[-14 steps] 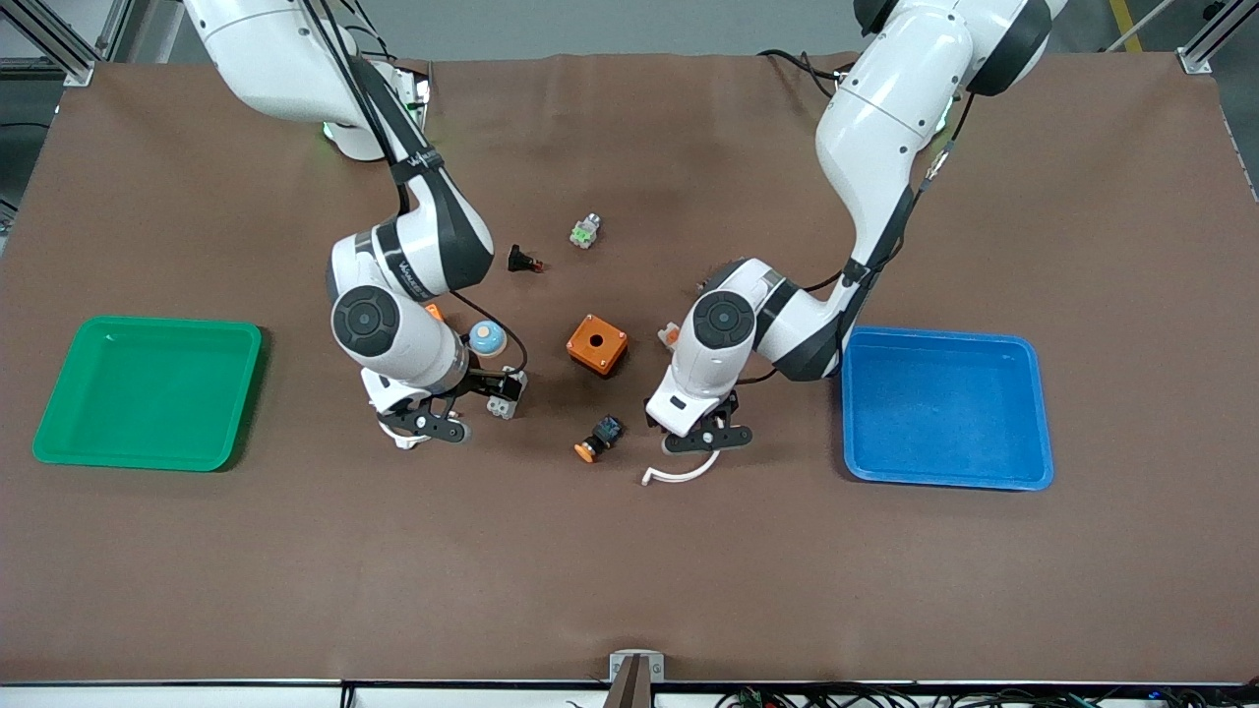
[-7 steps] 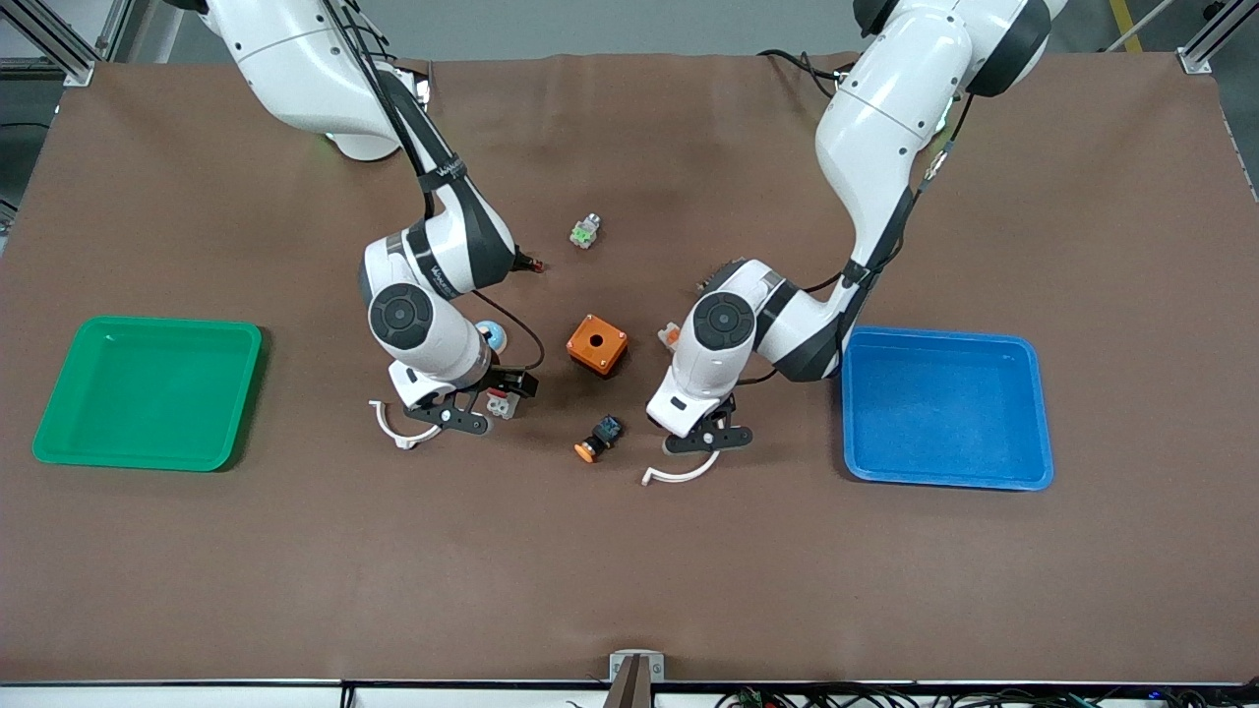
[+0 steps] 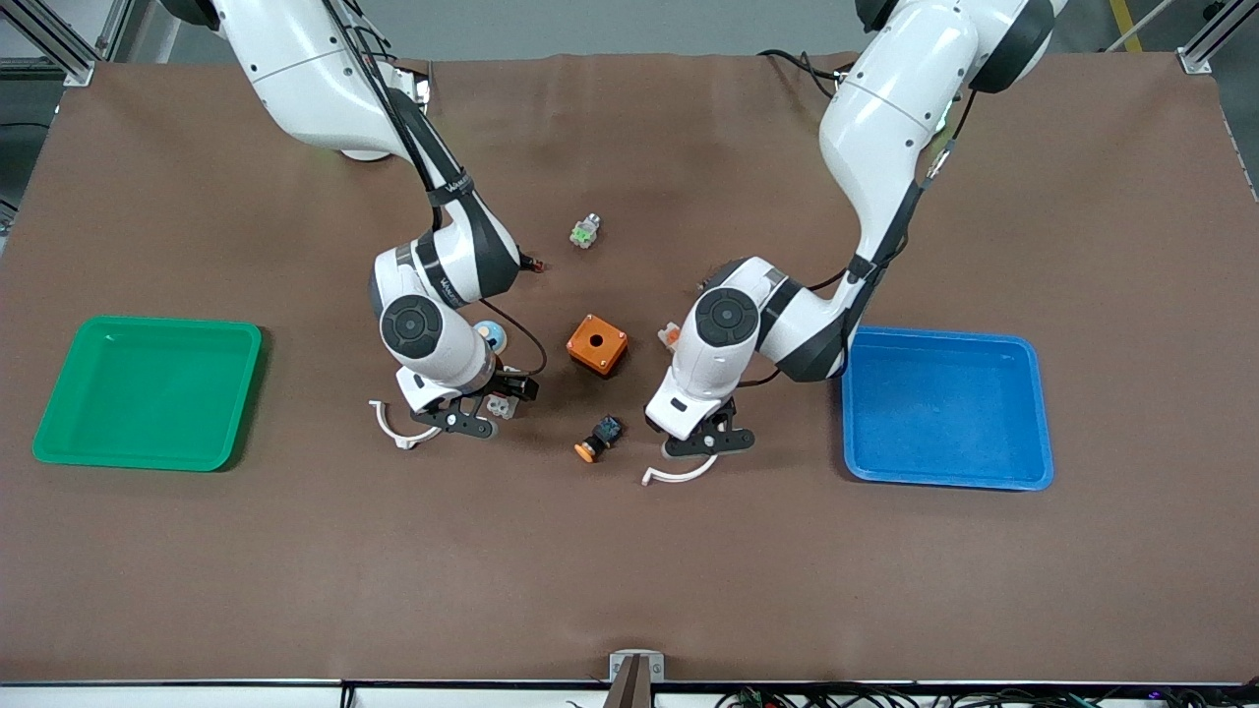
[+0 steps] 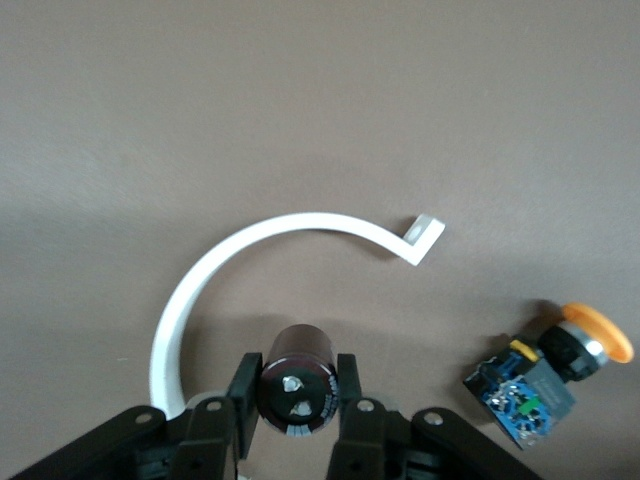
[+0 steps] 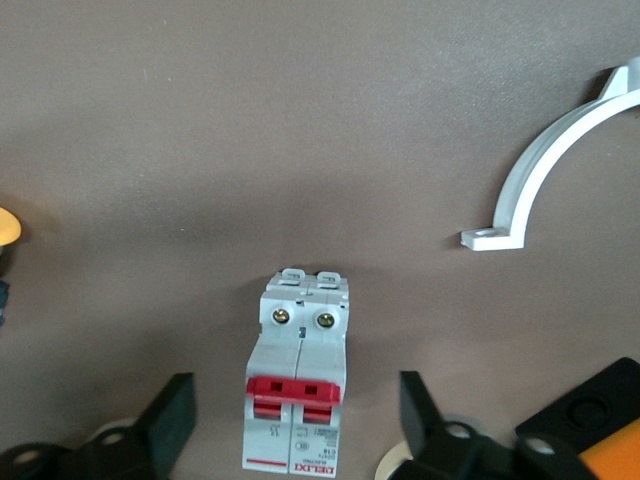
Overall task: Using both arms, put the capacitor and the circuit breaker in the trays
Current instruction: 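Carry the capacitor to the blue tray while the right gripper carries the breaker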
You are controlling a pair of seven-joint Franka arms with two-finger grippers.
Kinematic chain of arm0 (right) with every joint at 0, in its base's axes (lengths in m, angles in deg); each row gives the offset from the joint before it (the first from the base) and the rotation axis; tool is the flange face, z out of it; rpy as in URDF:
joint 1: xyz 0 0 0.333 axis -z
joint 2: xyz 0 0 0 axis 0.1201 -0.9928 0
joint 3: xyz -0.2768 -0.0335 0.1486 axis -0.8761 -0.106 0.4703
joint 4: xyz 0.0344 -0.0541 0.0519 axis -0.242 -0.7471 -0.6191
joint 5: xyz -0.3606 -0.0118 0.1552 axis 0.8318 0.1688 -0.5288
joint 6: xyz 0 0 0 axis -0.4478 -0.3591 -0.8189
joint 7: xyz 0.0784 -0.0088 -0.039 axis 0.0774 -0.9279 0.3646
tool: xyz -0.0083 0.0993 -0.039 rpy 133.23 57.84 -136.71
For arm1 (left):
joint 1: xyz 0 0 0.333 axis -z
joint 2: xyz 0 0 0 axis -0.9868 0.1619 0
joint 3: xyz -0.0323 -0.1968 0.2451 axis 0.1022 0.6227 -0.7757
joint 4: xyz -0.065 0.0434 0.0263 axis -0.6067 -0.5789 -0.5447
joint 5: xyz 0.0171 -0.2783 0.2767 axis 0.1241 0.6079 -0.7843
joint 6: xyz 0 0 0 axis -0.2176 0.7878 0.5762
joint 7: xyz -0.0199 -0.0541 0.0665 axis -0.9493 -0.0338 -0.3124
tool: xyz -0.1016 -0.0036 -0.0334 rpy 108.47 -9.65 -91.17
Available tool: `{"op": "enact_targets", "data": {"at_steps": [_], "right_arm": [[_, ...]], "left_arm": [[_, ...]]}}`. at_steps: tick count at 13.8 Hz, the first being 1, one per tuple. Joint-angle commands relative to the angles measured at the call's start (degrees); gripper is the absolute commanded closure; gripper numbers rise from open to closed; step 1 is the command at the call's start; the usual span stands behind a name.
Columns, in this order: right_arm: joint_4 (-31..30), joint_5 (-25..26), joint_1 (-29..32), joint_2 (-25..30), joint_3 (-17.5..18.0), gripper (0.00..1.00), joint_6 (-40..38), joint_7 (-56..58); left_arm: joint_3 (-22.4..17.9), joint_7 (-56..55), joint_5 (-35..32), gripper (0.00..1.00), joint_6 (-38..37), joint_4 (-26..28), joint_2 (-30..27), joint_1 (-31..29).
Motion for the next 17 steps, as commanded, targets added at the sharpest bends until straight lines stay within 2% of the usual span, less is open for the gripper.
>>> {"op": "enact_targets", "data": {"at_steps": [1, 5, 8, 10, 13, 17], "right_arm": [[0.5, -1.2, -0.3, -0.1, -0.4, 0.44, 0.1, -0.4], [0.5, -1.2, -0.2, -0.5, -0.4, 0.62, -0.2, -0.3], [1.3, -1.2, 0.3, 0.2, -0.5, 0.77, -2.1, 0.1], [3.2, -1.2, 0.3, 0.8, -0.6, 0.80, -6.4, 0.0], [5.5, -1.1, 1.2, 5.1, -1.5, 0.80, -15.0, 0.5], [6.5, 3.1, 1.4, 13.2, -6.9, 0.80, -28.2, 6.1]], "left_arm": [[-0.5, -1.2, -1.4, 1.00, -5.5, 0.8, -6.7, -1.0], [-0.3, 0.9, -1.4, 1.00, -11.1, 2.5, -12.6, -6.8], [-0.2, 5.4, -1.4, 1.00, -11.2, 4.7, -14.8, -11.4], [-0.3, 10.2, -1.4, 1.00, -11.3, 6.8, -15.3, -15.2], [-0.3, 16.9, -1.4, 1.00, -11.3, 8.3, -14.9, -21.9], [-0.2, 25.4, -1.5, 1.00, -10.7, 10.7, -13.9, -30.0]]}}
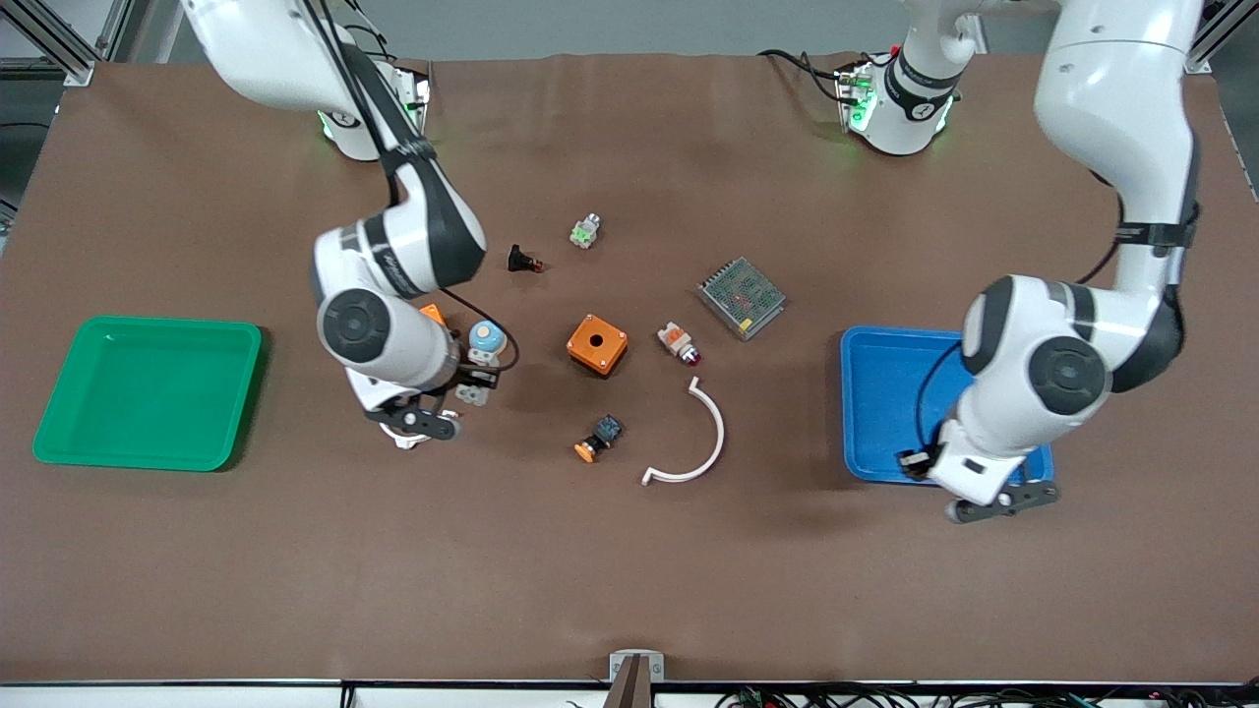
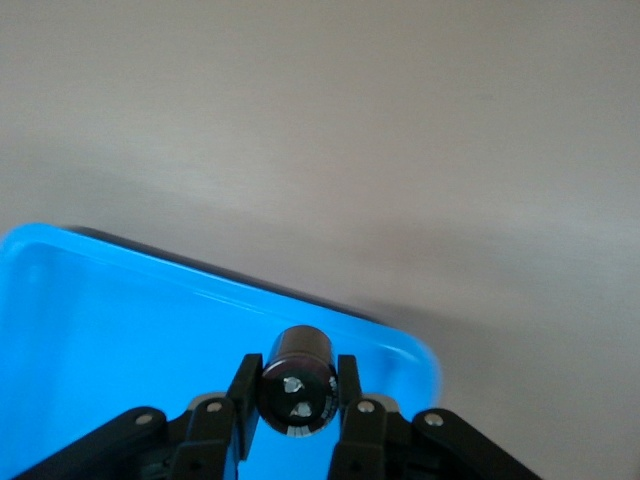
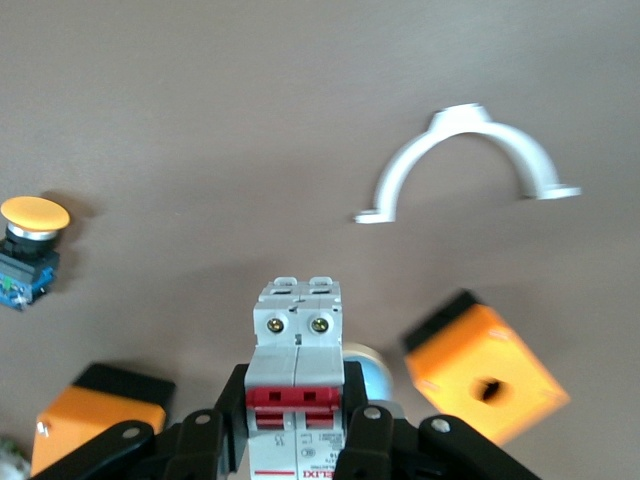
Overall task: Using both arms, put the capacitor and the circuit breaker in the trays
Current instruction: 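Carry the capacitor to the blue tray while the right gripper carries the breaker, then lower the capacitor into the blue tray while the right gripper lowers the breaker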
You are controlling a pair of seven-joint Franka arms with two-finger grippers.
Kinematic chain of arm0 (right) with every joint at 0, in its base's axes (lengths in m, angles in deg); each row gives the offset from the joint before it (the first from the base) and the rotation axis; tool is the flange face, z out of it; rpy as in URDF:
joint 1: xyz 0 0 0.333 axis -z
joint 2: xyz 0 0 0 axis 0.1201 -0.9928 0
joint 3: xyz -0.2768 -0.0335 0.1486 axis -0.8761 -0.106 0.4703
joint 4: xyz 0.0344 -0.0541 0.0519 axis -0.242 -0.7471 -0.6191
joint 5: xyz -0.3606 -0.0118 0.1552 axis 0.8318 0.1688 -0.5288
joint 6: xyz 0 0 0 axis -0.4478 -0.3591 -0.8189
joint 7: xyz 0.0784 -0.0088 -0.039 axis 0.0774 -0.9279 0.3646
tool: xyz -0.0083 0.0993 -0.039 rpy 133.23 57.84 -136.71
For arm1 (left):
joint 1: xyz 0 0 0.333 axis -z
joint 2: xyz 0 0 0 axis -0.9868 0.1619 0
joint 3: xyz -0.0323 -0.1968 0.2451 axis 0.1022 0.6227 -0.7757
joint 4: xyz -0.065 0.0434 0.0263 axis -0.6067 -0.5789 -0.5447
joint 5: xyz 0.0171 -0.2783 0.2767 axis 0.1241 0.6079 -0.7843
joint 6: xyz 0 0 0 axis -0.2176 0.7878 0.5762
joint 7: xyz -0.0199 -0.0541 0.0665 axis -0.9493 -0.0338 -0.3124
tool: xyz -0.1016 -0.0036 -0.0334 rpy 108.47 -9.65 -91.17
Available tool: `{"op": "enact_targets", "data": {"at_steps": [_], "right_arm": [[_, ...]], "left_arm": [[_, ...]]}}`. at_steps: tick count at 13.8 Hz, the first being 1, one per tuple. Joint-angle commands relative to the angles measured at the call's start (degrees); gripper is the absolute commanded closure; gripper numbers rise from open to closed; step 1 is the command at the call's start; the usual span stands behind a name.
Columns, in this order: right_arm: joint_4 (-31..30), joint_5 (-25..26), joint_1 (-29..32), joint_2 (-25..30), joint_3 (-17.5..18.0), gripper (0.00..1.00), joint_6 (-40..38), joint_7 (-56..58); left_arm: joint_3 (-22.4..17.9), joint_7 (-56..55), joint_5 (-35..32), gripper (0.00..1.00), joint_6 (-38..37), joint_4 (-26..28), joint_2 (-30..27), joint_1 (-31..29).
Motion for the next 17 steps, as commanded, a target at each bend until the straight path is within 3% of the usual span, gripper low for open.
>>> {"op": "enact_targets", "data": {"at_steps": [1, 4, 7, 11, 17], "right_arm": [[-1.2, 2.0, 1.1, 6.9, -4.3, 0.80, -9.0, 7.1], [-1.6, 2.1, 5.2, 11.2, -8.5, 0.80, -17.2, 17.4], [-1.7, 2.9, 12.4, 11.8, -11.3, 0.79, -20.1, 30.5], [-1.7, 3.8, 24.4, 10.5, -11.5, 0.79, -16.7, 46.4], [-1.6, 8.1, 33.6, 3.0, -11.4, 0.79, -5.6, 53.2]], "left_arm": [[0.8, 1.7, -1.1, 1.00, 0.8, 2.7, -0.4, -2.8], [0.8, 1.5, -1.0, 1.00, 1.4, 4.8, -0.1, -3.0], [0.8, 1.1, -0.8, 1.00, 1.7, 5.9, 0.3, -3.3], [1.1, 0.4, -0.8, 1.00, 2.0, 8.6, -0.3, -3.1], [1.5, -0.4, -0.3, 1.00, 3.0, 11.3, -0.5, -2.8]]}}
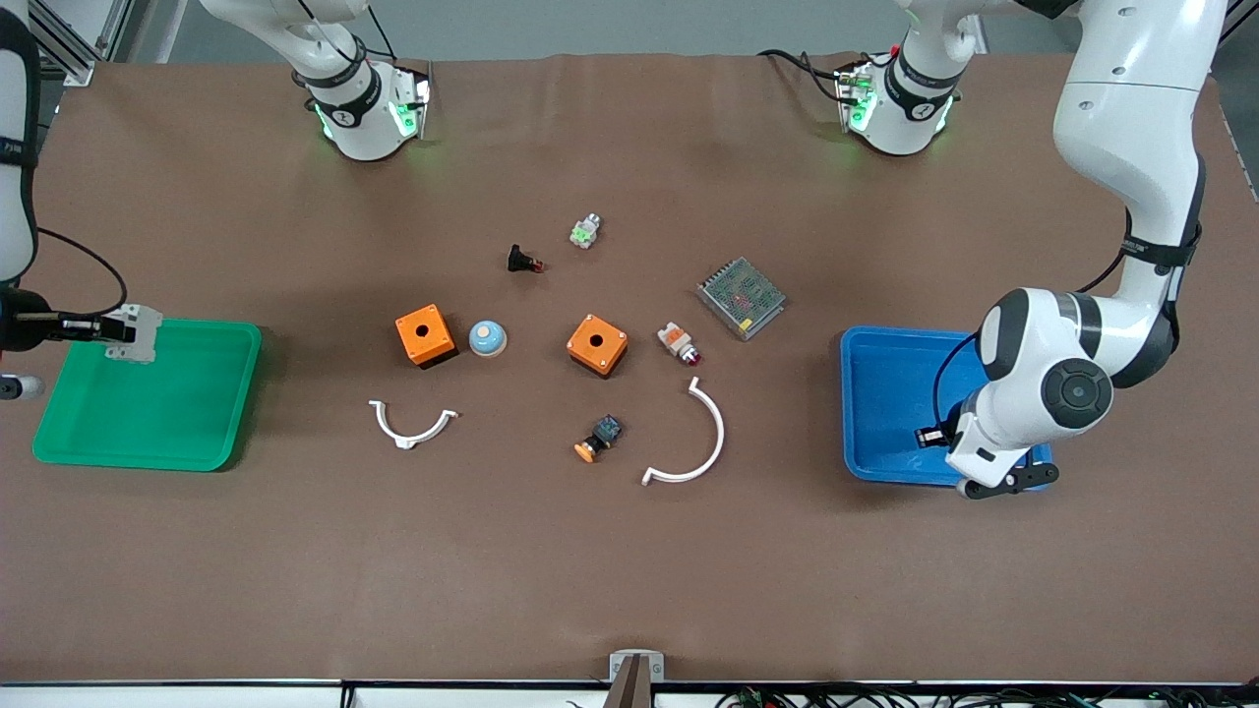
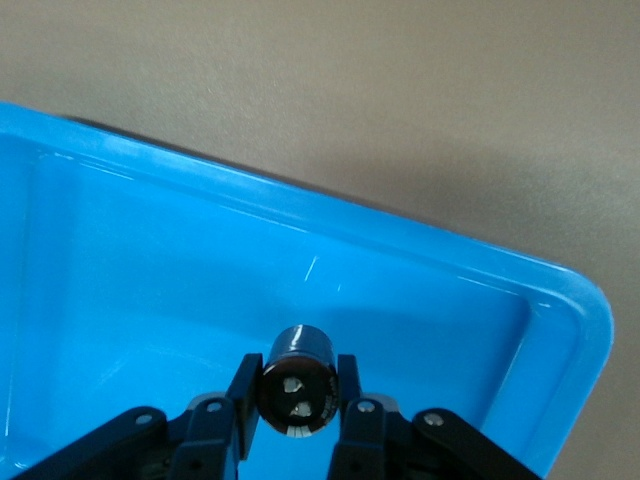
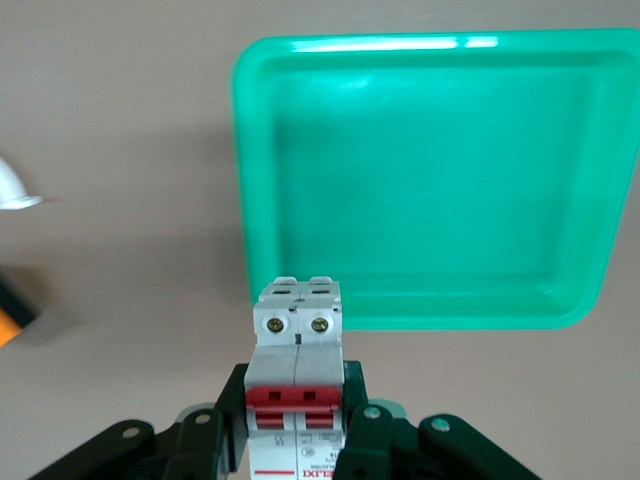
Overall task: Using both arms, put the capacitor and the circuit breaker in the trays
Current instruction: 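Lower the capacitor into the blue tray while the right gripper lowers the breaker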
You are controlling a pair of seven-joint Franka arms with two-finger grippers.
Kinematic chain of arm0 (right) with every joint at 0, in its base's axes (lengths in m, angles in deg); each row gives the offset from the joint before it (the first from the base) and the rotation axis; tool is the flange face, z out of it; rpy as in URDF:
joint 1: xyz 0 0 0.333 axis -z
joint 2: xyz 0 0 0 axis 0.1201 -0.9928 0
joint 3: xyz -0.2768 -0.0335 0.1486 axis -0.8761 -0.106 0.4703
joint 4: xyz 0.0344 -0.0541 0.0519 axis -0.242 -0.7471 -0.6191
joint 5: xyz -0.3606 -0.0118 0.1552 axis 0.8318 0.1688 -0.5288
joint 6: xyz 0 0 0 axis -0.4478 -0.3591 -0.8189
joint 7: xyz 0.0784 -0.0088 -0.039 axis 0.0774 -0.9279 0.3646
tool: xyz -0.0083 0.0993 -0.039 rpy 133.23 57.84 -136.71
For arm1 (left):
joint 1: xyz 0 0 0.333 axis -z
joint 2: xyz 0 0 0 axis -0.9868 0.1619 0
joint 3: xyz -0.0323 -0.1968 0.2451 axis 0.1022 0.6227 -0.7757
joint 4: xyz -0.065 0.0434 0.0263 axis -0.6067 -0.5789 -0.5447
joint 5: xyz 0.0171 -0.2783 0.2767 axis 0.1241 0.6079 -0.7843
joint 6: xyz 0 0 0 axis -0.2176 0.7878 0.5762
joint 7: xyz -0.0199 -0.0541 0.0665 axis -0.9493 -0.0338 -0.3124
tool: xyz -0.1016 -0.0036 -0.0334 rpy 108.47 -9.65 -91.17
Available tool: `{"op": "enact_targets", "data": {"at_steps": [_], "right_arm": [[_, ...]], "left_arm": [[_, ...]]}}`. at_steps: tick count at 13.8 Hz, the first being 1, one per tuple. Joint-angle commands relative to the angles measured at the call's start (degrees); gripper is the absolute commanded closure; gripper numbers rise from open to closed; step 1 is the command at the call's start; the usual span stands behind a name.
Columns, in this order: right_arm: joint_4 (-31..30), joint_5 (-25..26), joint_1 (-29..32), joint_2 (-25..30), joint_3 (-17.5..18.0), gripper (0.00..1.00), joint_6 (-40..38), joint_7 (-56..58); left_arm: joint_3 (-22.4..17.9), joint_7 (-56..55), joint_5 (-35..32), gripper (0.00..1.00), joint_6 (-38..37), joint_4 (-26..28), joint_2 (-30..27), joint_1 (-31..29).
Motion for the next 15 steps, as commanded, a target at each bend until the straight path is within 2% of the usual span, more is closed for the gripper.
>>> {"op": "enact_targets", "data": {"at_steps": [1, 6, 10, 12, 13, 15], "right_arm": [[0.9, 2.5, 3.1, -4.4, 1.0, 0.79, 4.9, 2.4], [0.7, 2.5, 5.0, -10.6, 1.0, 0.78, 14.2, 8.0], [0.2, 1.7, 6.6, -13.1, 1.1, 0.78, 17.3, 11.0], [-2.1, 1.0, 7.3, -13.7, 1.3, 0.78, 19.9, 11.4], [-2.5, -0.9, 7.5, -14.1, 1.3, 0.78, 20.2, 11.9], [-3.1, -2.1, 7.5, -14.6, 1.3, 0.78, 20.8, 12.7]], "left_arm": [[0.3, -2.5, -0.3, 1.00, 2.1, 3.2, -1.4, 0.3], [1.7, -3.6, -0.3, 0.99, 2.3, 6.7, -4.1, 0.0], [1.7, -3.6, -0.3, 0.99, 3.1, 9.5, -5.8, 0.0], [1.7, -3.8, -0.3, 0.98, 6.3, 11.3, -5.7, -0.1], [1.7, -3.8, -0.3, 0.96, 7.2, 11.6, -5.6, -0.1], [1.7, -3.8, -0.3, 0.83, 7.4, 11.7, -5.3, -0.1]]}}
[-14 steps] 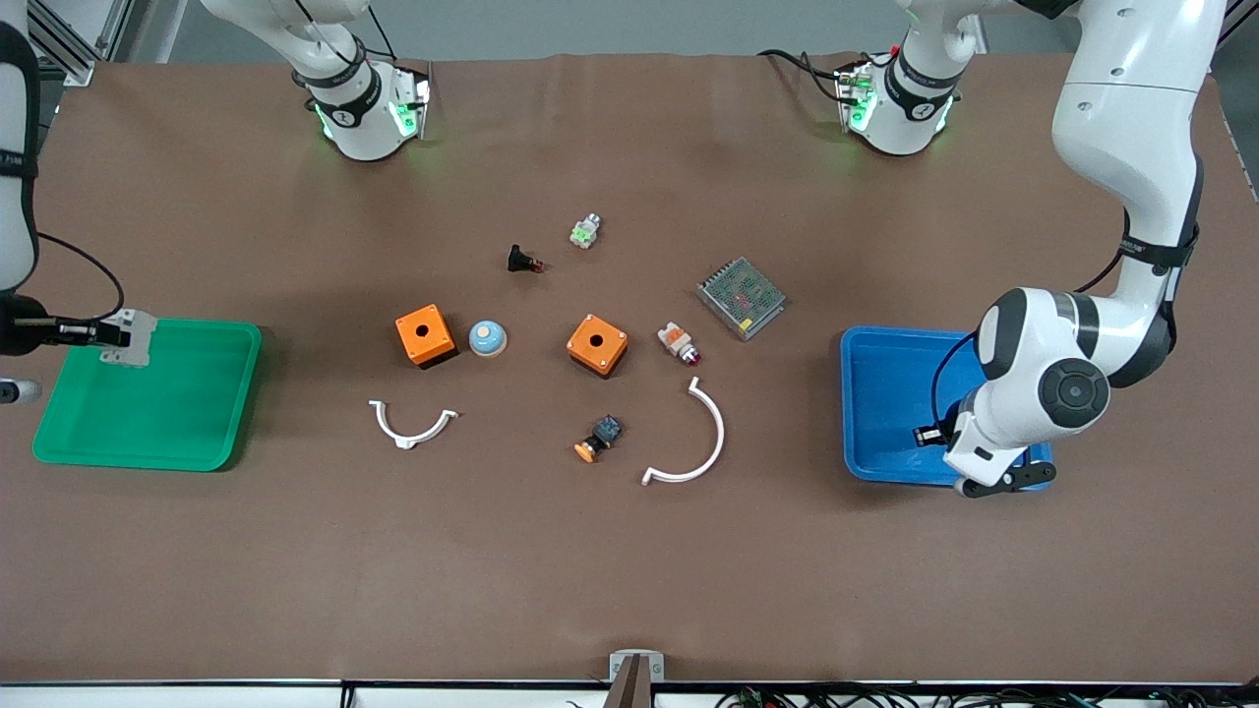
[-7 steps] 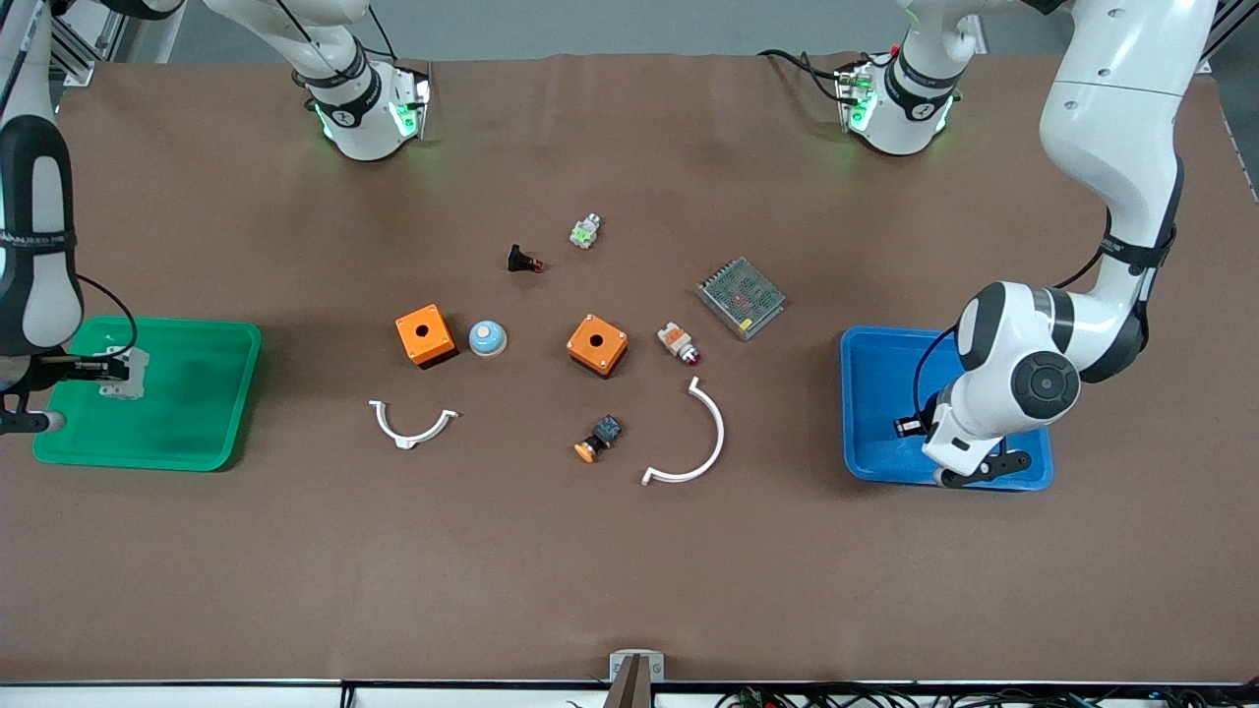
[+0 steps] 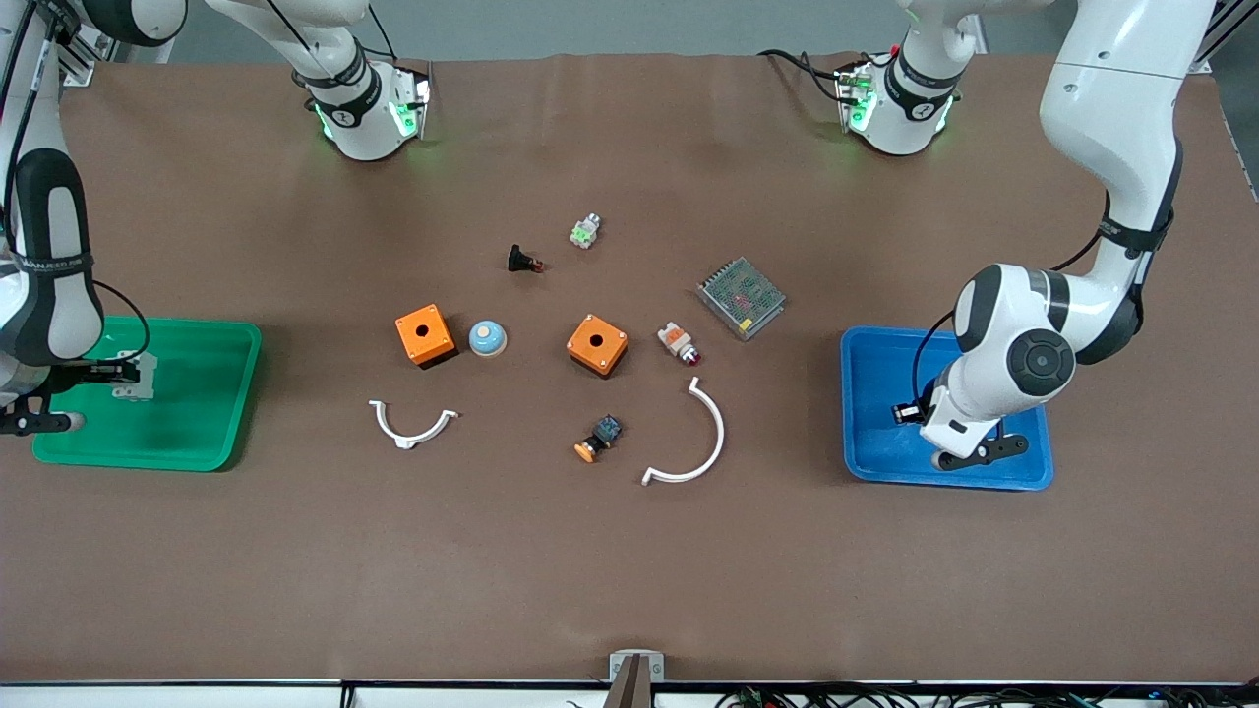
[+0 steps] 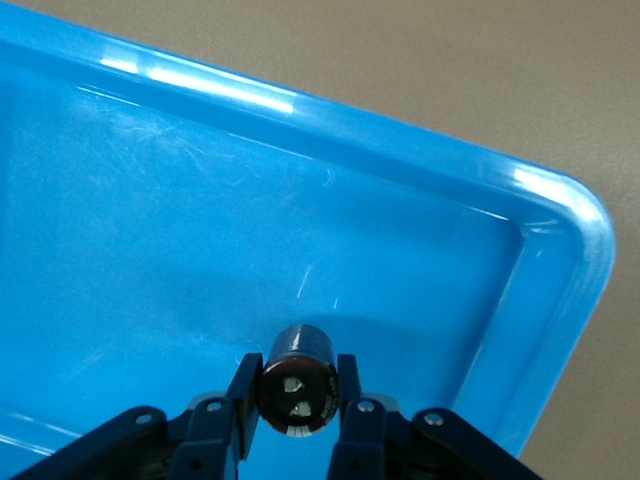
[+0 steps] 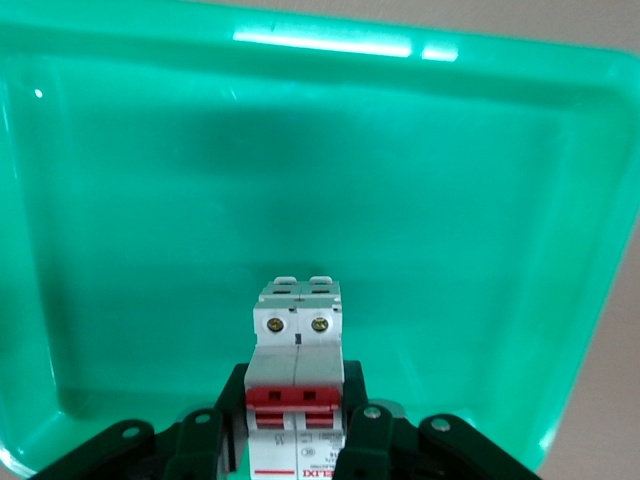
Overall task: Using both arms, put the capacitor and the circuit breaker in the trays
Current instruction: 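Lower the capacitor into the blue tray while the right gripper lowers the breaker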
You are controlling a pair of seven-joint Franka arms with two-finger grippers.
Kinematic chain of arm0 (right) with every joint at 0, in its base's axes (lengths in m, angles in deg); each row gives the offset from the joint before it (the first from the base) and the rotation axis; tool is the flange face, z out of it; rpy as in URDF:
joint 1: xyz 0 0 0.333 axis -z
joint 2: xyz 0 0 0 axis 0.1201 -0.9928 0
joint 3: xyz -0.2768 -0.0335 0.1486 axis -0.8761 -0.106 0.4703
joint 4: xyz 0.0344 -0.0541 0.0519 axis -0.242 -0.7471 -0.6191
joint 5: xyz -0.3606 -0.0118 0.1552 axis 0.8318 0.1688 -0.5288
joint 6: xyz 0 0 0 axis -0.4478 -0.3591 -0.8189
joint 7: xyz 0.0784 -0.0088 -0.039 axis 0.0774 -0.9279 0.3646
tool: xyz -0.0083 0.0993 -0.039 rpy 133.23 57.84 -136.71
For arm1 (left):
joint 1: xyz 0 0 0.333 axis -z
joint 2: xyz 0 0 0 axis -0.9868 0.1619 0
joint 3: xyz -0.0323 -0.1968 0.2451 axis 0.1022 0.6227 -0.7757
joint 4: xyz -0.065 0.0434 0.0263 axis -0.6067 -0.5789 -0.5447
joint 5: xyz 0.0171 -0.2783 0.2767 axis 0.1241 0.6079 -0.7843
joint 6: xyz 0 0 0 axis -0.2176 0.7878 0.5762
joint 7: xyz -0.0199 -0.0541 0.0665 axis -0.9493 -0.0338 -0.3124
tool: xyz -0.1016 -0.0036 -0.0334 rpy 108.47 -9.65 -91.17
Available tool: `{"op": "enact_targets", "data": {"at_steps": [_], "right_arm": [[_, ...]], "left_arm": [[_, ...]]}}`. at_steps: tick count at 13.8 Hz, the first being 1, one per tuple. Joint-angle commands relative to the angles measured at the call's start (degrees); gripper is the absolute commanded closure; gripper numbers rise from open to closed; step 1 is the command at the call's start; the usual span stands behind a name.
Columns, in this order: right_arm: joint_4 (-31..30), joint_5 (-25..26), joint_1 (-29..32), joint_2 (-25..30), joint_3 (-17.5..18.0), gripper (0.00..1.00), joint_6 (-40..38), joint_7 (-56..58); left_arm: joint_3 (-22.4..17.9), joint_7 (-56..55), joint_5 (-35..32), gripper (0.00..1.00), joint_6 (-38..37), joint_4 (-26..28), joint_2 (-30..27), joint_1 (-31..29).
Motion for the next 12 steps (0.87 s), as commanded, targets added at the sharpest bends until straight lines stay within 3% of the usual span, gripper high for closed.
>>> {"op": "enact_targets", "data": {"at_steps": [1, 3, 6, 11, 12], "right_arm": [[-1.2, -1.5, 1.2, 0.2, 1.0, 0.78, 1.7, 1.5], [-2.1, -2.3, 1.2, 0.2, 1.1, 0.77, 2.2, 1.5], [-2.8, -4.5, 1.3, 0.2, 1.1, 0.76, 2.3, 1.7], [-3.4, -7.2, 1.9, 0.3, 1.1, 0.73, 2.8, 2.0], [-3.3, -7.3, 1.9, 0.3, 1.1, 0.50, 2.8, 2.0]], "left_arm": [[0.1, -0.8, -0.3, 0.76, 1.2, 1.8, -1.3, -0.2], [0.1, -0.8, -0.3, 0.61, 1.2, 1.8, -1.2, -0.2], [0.1, -0.8, -0.2, 0.01, 1.2, 1.7, -1.3, -0.3], [0.1, -0.5, -0.2, 0.00, 0.6, -0.2, -3.8, -0.3], [0.0, -0.5, -0.2, 0.00, 0.5, -1.1, -4.6, -0.3]]}}
